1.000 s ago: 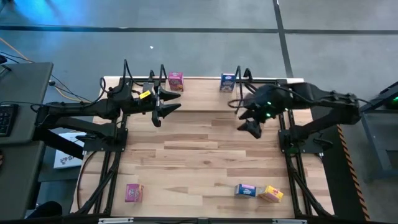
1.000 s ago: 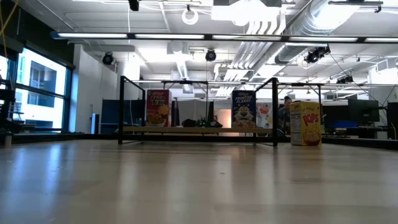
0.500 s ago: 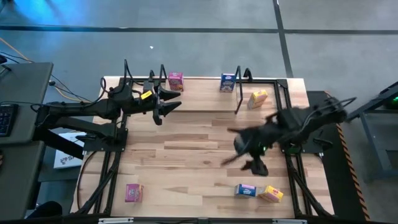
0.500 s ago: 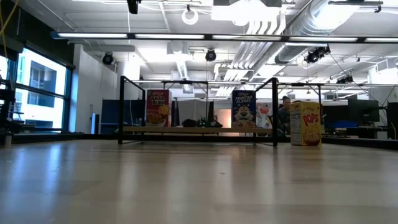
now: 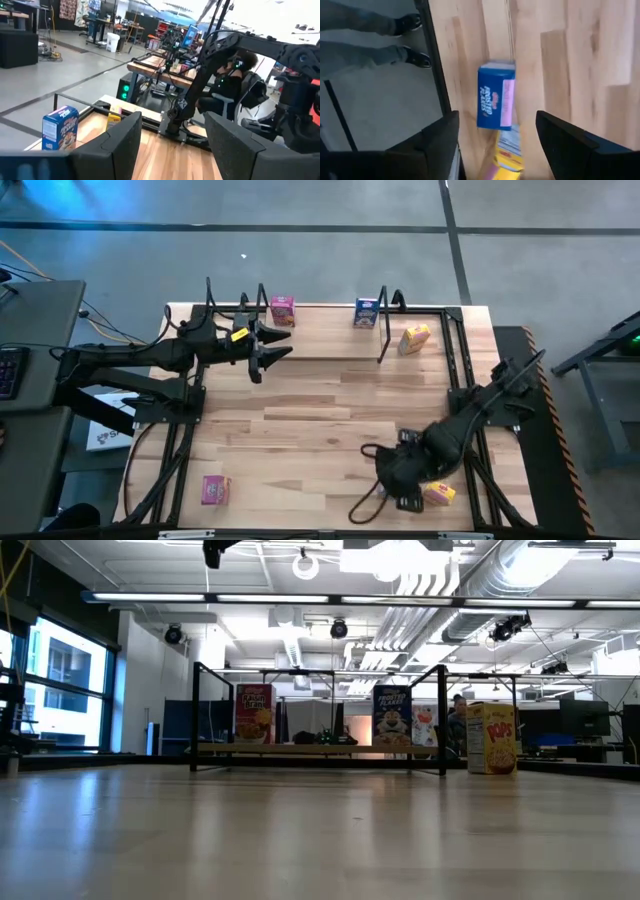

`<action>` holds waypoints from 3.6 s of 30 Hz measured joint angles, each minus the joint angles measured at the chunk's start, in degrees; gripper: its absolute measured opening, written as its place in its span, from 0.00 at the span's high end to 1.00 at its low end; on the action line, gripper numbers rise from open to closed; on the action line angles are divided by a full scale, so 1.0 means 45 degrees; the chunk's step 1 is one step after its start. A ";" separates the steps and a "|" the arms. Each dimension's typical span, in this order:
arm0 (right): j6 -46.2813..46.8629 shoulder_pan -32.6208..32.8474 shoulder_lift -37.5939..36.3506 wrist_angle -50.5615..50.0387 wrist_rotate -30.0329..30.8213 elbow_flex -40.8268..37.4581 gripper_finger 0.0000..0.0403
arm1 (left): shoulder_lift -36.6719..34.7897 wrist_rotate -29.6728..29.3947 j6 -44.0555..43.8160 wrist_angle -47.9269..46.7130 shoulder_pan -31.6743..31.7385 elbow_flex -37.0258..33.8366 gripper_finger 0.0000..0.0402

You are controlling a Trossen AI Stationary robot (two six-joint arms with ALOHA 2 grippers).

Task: Stack cereal on shelf
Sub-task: Put the blue cereal box aligned with the other blue cereal box on the shelf

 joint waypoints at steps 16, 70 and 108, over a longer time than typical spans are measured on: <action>0.1953 0.0752 0.0007 0.2606 0.0665 -0.2949 0.37 | 0.0003 0.0003 0.0452 -0.0265 0.0000 0.0000 0.48; 0.1953 0.0977 0.1224 0.2811 0.1264 -0.2957 0.16 | 0.0001 -0.0089 0.0669 -0.0684 0.0000 0.0000 0.48; 0.0296 0.0972 0.1707 0.2417 0.1122 -0.2454 0.66 | 0.0000 -0.0089 0.0665 -0.0682 -0.0002 0.0000 0.48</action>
